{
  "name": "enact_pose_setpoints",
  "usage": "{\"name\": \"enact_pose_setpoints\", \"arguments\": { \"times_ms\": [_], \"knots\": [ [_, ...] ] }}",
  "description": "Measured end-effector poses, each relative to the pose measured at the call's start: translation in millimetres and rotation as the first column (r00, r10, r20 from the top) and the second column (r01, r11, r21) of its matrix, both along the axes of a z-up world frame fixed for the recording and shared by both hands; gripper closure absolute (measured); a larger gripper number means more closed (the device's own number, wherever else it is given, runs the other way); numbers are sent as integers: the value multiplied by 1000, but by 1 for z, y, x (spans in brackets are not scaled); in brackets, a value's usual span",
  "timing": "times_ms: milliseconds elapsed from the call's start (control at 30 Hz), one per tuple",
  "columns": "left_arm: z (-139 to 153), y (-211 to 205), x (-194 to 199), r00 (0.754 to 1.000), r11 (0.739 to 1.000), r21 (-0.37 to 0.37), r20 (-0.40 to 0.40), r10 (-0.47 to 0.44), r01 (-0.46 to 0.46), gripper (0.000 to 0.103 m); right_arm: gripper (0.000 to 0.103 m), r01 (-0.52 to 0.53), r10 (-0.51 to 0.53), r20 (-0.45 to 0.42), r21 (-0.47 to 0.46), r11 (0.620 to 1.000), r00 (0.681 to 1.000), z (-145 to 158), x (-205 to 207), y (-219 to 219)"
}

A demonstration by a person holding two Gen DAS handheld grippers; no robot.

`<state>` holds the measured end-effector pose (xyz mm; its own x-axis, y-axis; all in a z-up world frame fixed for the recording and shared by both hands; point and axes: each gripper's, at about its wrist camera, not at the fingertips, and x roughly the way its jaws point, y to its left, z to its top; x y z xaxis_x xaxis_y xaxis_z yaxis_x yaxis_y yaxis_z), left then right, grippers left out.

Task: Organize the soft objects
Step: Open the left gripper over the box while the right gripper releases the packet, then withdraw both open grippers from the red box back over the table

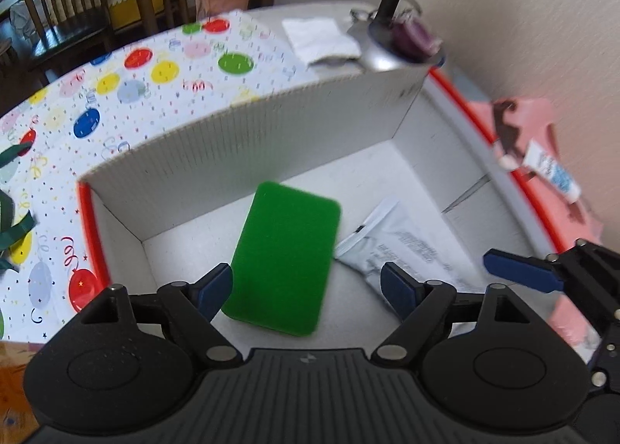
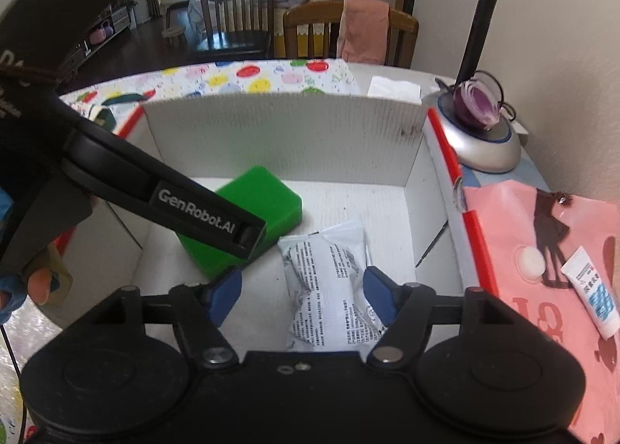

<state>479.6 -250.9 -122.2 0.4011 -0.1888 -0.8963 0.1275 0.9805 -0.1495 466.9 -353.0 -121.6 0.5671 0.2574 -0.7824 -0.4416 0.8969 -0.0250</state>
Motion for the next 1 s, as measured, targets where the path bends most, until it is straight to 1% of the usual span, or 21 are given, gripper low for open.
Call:
{"name": "enact_pose_setpoints", "arguments": {
  "times_ms": [133, 400, 600, 767, 1000],
  "knots": [
    [23, 4, -16, 999, 999, -42, 54, 2, 0, 19, 31, 6, -6, 23, 22, 1000, 1000, 14, -13, -2],
    [67, 14, -57, 988, 996, -81, 154, -19, 31, 19, 28, 26, -31, 63, 74, 997, 998, 41, -39, -3],
    [94, 30, -92, 975, 994, -95, 219, -24, 46, 19, 24, 30, -41, 97, 114, 993, 994, 61, -61, 2],
    [115, 49, -124, 958, 993, -95, 285, -33, 63, 19, 21, 18, -37, 119, 156, 988, 992, 75, -79, 9],
    [135, 81, -163, 939, 993, -101, 343, -20, 58, 19, 18, -16, -13, 158, 183, 983, 987, 92, -108, 33]
  ]
}}
